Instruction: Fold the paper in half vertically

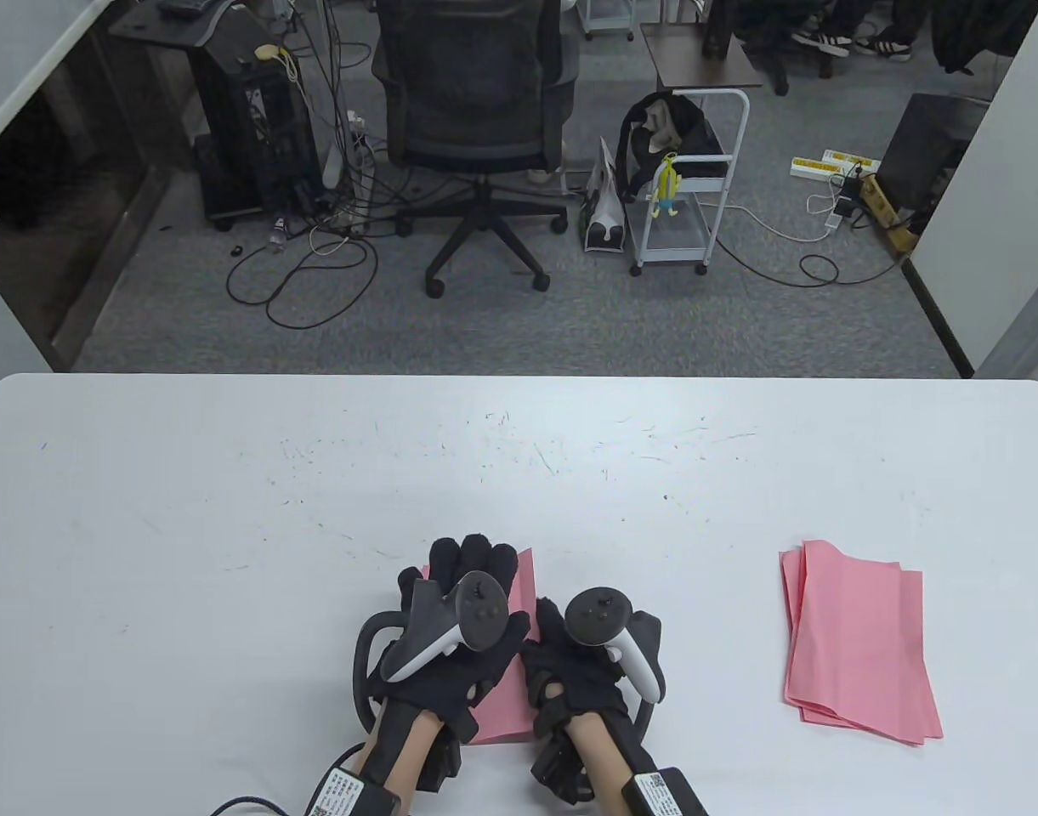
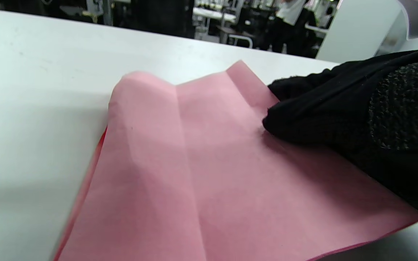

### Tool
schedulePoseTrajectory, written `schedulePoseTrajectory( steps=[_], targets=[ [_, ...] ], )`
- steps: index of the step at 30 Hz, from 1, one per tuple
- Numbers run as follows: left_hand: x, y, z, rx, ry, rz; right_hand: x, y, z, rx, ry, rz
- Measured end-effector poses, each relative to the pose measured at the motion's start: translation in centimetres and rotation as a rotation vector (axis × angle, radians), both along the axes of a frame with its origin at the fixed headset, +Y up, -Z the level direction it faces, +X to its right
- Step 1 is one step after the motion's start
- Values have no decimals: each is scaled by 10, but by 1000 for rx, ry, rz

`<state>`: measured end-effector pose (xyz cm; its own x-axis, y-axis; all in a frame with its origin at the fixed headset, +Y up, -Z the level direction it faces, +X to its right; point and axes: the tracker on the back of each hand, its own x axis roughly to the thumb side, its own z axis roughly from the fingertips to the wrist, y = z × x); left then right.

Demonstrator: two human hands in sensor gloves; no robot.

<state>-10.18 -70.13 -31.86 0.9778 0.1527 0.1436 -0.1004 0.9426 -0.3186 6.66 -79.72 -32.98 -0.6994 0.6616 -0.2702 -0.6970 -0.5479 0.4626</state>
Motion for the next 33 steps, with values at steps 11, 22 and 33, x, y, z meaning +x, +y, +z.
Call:
schedulePoseTrajectory(
  steps=[11, 22, 33],
  targets=[
    [-3, 9, 5, 28, -24, 18, 45, 24, -2, 16, -175, -143],
    [-11, 11, 3, 27, -20, 30, 197, 114, 18, 244, -411, -23],
    [-17, 10, 0, 27, -4, 25, 334, 86, 47, 115, -715, -5]
  ],
)
